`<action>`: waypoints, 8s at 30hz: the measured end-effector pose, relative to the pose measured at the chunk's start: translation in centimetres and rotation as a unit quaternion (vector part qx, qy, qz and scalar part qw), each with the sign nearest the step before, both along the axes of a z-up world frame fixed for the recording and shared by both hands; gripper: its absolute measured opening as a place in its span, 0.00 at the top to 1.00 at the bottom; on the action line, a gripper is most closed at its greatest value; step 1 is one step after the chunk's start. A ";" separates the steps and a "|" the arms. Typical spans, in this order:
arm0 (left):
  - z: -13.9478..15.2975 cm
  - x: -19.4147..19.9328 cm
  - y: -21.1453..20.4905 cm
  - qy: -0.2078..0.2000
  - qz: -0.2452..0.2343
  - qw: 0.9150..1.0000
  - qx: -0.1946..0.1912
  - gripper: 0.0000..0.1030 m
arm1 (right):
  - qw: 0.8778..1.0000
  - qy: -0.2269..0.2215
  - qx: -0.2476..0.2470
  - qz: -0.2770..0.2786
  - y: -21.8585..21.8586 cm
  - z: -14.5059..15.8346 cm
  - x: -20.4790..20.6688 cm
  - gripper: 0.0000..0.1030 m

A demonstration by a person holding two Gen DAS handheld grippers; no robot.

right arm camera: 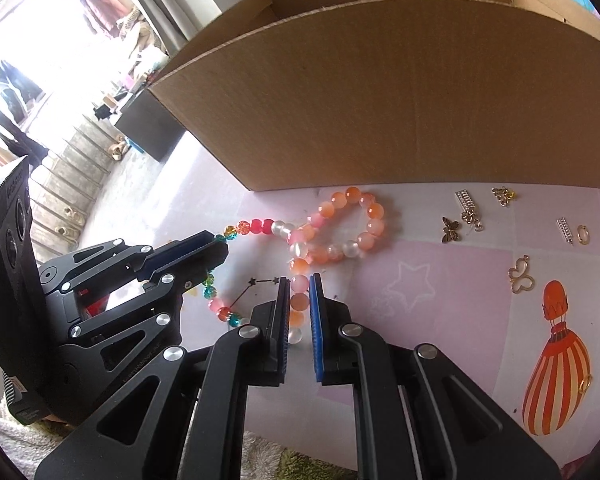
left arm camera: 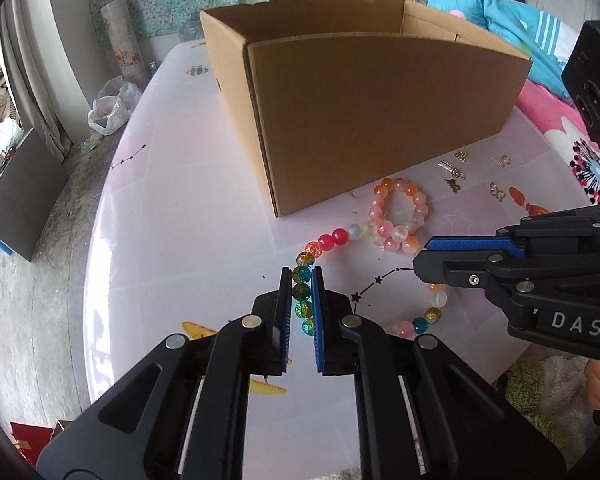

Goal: Organize jewelry

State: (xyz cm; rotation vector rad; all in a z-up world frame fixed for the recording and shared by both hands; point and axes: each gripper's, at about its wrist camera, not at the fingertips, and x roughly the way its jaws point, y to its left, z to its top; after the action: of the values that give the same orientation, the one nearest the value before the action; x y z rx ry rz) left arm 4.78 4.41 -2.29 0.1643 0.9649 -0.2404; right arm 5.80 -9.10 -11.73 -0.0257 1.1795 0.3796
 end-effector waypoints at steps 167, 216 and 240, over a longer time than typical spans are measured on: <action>1.5 0.0 -13.6 -0.049 -0.125 0.988 -0.080 0.49 | 0.980 -0.148 -0.121 -0.058 -17.0 2.2 -6.8 0.88; -2.4 4.9 -23.1 -0.042 -0.214 0.976 -0.018 0.91 | 0.979 -0.159 -0.060 -0.116 -19.7 2.3 -4.5 0.88; 0.2 3.7 -21.0 -0.058 -0.210 0.975 -0.051 0.92 | 0.977 -0.176 -0.061 -0.101 -18.7 3.5 -5.0 0.91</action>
State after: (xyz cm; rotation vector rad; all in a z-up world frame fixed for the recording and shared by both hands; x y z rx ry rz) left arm 8.50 -16.55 -2.08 0.2838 0.7913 -0.6610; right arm 0.77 -27.84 -8.22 -0.0768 0.8429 0.1143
